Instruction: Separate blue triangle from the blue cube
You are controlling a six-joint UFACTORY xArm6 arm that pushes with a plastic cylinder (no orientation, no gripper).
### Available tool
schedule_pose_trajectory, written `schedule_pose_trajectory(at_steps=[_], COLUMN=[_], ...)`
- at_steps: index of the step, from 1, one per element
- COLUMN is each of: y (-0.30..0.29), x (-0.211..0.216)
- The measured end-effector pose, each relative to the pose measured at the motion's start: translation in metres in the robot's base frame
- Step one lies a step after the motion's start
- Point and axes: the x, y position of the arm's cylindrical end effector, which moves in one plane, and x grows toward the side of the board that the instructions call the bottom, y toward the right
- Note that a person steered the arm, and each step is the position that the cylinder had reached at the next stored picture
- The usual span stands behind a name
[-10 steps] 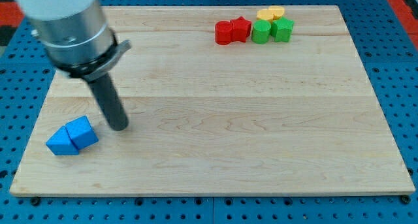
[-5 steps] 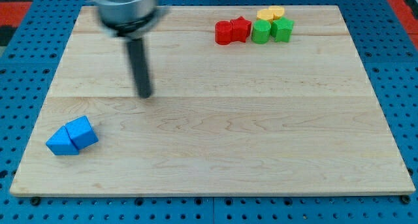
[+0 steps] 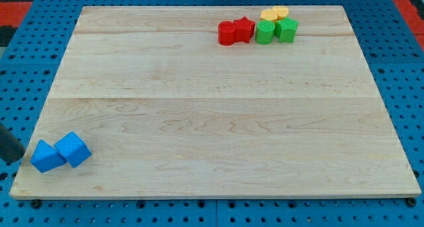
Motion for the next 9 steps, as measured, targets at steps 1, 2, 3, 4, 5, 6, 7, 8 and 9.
schedule_pose_trajectory(at_steps=[1, 2, 3, 4, 5, 6, 7, 8, 9], y=[0.028, 0.028, 0.028, 0.041, 0.045, 0.045, 0.045, 0.045, 0.045], x=[0.022, 0.054, 0.044, 0.022, 0.022, 0.022, 0.019, 0.014, 0.012])
